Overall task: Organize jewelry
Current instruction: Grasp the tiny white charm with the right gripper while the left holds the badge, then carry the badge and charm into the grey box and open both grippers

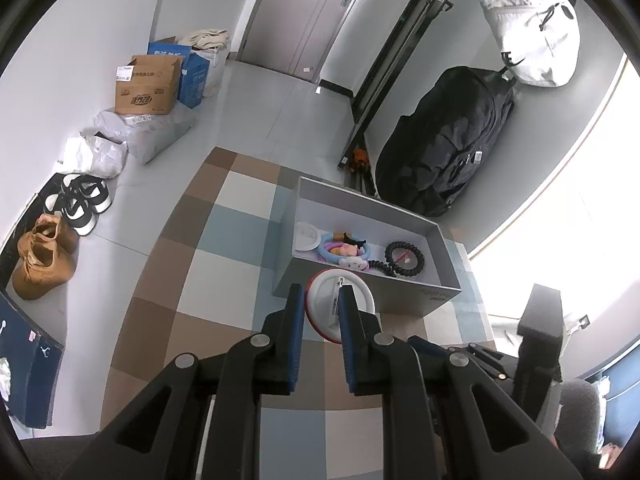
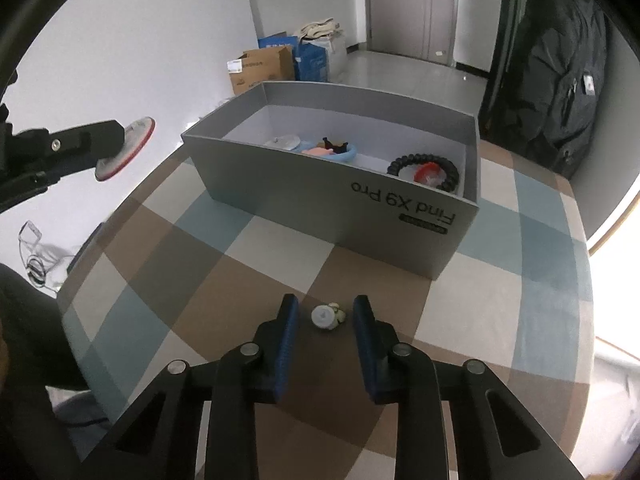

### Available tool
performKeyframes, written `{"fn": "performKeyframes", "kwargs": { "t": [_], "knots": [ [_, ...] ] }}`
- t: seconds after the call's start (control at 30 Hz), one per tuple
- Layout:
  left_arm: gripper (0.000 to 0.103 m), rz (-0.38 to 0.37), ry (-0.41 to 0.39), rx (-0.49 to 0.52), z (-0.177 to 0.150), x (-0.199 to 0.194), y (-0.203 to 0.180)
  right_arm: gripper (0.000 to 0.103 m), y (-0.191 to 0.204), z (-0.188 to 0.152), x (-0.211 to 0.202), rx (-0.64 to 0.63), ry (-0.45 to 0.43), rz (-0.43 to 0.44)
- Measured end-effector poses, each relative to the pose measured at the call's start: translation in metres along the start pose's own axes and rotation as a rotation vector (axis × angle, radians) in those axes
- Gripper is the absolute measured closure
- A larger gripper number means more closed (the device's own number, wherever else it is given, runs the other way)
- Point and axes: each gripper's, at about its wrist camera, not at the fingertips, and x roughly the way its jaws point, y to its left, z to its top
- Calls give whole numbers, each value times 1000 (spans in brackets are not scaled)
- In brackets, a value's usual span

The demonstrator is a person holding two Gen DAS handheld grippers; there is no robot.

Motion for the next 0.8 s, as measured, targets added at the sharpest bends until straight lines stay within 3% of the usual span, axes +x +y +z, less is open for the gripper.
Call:
{"fn": "performKeyframes", "kwargs": {
  "t": [0.07,0.33,0.47,0.8],
  "knots": [
    [90,-1,-4,-4,1,-1,1,88,4,0,2,-11,-1,-10],
    [90,-15,-15,-12,3,-5,2,89,0,1,-5,12,-11,32],
    [90,-7,-22,5,3,-6,-1,93,1,5,-17,19,-55,70],
    [90,-20,-44,18,13,-3,-12,93,0,25,-58,57,-190,170]
  ]
}}
